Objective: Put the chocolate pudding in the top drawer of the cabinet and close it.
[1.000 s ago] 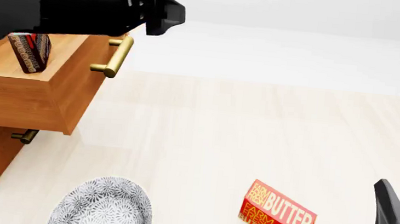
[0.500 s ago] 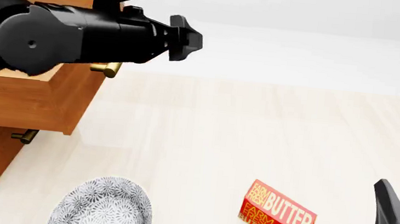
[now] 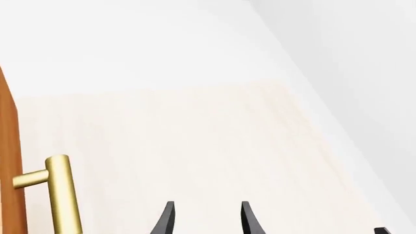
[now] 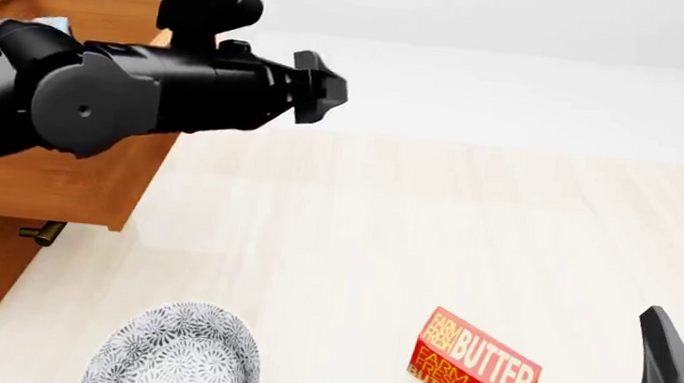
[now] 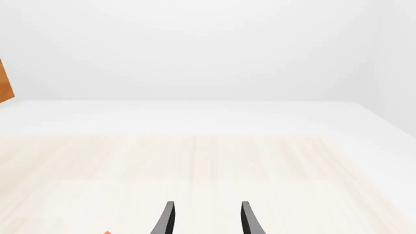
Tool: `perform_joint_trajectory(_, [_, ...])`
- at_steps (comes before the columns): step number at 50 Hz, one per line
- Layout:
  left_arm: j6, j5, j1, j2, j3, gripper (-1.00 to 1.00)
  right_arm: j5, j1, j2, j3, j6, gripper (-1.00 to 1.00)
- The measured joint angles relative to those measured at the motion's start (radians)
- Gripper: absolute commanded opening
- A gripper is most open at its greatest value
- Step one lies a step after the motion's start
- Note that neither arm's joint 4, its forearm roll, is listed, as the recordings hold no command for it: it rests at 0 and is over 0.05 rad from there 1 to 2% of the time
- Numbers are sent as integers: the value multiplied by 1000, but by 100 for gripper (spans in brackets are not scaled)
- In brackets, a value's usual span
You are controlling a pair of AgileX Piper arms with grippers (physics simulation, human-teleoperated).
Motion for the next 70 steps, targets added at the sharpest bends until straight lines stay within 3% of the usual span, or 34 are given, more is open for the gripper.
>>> perform_joint_trajectory(34, [-44,-72,46,30,55,100,0,0,0,0,0,100])
perform_joint_trajectory(70, [-38,-86,112,43,81,100,0,0,0,0,0,100])
